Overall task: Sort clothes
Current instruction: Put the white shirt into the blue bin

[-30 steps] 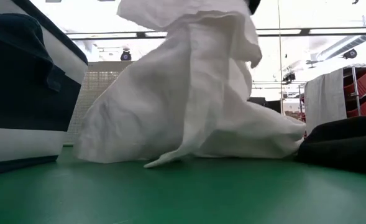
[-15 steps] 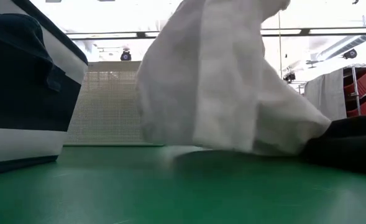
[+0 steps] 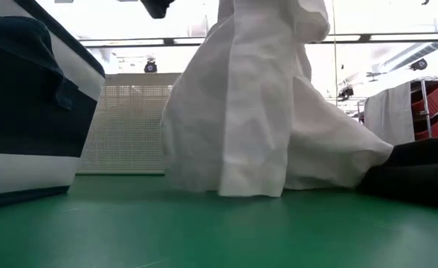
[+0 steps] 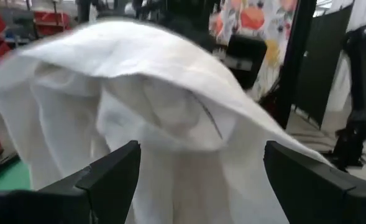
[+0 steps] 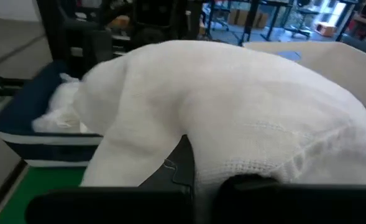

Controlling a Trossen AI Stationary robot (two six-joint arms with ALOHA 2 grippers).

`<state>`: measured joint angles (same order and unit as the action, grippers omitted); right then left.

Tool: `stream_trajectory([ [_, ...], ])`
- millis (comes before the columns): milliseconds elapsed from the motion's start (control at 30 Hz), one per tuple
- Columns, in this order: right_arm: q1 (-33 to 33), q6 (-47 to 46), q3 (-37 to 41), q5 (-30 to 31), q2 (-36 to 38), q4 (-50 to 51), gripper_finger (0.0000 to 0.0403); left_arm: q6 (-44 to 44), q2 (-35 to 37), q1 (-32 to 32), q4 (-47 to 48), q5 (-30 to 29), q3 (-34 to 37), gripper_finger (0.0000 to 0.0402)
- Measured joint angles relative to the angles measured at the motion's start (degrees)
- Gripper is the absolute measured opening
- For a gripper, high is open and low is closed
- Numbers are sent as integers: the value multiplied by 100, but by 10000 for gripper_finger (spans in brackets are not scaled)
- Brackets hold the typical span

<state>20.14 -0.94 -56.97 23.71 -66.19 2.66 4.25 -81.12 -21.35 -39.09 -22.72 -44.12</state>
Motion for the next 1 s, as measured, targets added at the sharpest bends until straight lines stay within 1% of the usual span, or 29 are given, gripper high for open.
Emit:
stream_trajectory([
  [67,0,-41,0,144,-11,105,12,-8,-30,-53,179,-94,27,315],
  [133,0,-108,0,298,-10,324,12,67,34,-113,641,-112,-44,315],
  [200,0,-197,0,358,-1,616,12,353,219,-200,1615,-416,-182,315],
  [333,0,-479,0,390,17,1201,12,1234,495,-422,3819,-1154,-745,315],
  [400,0,-590,0,450,9,1383,12,1514,500,-490,4590,-1351,-1031,315],
  [467,0,-624,0,489,-4,1396,12,1608,470,-500,5025,-1386,-1282,315],
  [567,0,-542,0,492,-44,1280,12,1445,416,-498,4932,-1383,-1407,315],
  [733,7,-443,0,483,-133,1156,12,832,278,-474,3669,-1363,-1169,315],
  [833,9,-447,0,485,-185,1128,12,752,208,-434,2976,-1268,-923,315],
  [1000,9,-416,0,480,-203,888,12,737,-8,-323,1530,-1178,-397,315],
])
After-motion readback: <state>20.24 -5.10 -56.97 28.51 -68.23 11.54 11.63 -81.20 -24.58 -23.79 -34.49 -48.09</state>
